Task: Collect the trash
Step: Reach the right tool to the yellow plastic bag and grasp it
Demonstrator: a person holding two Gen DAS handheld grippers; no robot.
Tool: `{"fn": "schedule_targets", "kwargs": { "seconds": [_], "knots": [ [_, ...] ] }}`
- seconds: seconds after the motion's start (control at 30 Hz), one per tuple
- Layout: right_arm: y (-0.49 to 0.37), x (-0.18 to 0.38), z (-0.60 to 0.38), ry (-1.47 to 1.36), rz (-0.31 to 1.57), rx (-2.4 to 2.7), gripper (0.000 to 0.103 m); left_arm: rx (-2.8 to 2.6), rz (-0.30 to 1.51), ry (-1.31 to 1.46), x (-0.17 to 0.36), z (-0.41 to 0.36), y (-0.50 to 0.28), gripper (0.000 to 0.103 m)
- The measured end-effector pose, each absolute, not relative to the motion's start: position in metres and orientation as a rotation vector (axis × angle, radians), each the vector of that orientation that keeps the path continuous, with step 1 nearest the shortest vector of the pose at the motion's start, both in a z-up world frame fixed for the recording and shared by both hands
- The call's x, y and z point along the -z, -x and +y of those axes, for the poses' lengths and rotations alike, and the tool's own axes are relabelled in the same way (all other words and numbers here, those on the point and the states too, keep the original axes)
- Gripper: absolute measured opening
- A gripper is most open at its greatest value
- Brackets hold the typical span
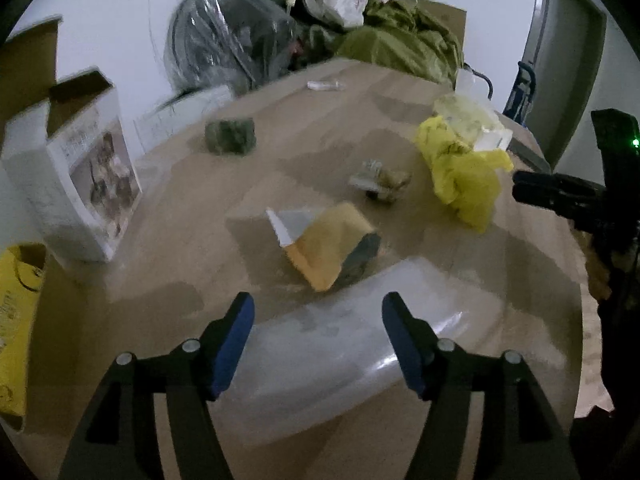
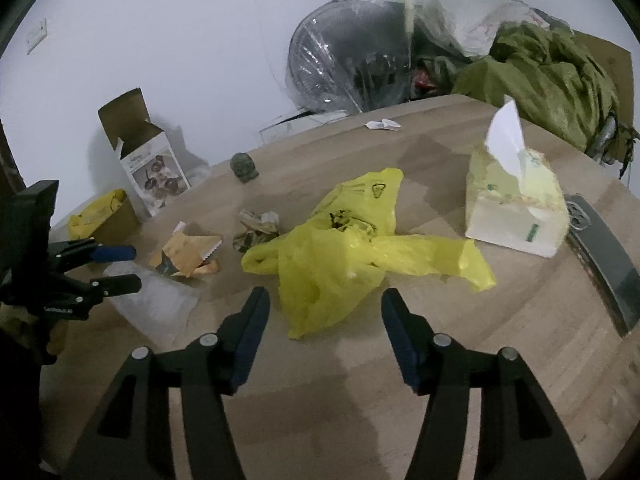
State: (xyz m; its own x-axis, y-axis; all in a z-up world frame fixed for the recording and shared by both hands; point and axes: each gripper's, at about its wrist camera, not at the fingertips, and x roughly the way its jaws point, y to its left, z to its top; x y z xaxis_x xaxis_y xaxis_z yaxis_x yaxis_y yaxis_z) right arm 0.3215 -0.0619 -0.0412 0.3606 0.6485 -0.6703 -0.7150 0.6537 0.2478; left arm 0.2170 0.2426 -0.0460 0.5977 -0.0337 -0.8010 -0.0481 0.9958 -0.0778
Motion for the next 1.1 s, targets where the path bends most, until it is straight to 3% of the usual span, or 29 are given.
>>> {"fn": "schedule_targets", "kwargs": {
  "seconds": [0.3,0.43,0.73,0.77,0.87,0.93,1.1],
  "knots": [
    [-0.339,0.051,-0.033,0.15,0.831,-0.825,0.057,0.028,0.981,0.139,0.052,0.241,-0.195,0.069],
    [-0.342,0.055,-0.023,0.164,0.837,-0.813,0.069,0.059,1.01,0.153,0.051,0.228,-0.182,0.076],
    [-0.337,0.06,-0.002,0.258,0.829,-0.807,0.068,0.067,1.026,0.163,0.044,0.213,-0.155,0.079],
    [-0.336,0.06,-0.001,0.267,0.827,-0.81,0.065,0.068,1.027,0.166,0.043,0.213,-0.154,0.079],
    [-0.334,0.063,0.001,0.297,0.832,-0.804,0.043,0.077,1.039,0.168,0.044,0.212,-0.15,0.081],
    [-0.332,0.065,0.001,0.305,0.831,-0.805,0.018,0.079,1.052,0.167,0.046,0.21,-0.147,0.081],
    [-0.328,0.063,-0.008,0.289,0.82,-0.813,0.01,0.085,1.056,0.177,0.045,0.202,-0.137,0.081]
  ]
}}
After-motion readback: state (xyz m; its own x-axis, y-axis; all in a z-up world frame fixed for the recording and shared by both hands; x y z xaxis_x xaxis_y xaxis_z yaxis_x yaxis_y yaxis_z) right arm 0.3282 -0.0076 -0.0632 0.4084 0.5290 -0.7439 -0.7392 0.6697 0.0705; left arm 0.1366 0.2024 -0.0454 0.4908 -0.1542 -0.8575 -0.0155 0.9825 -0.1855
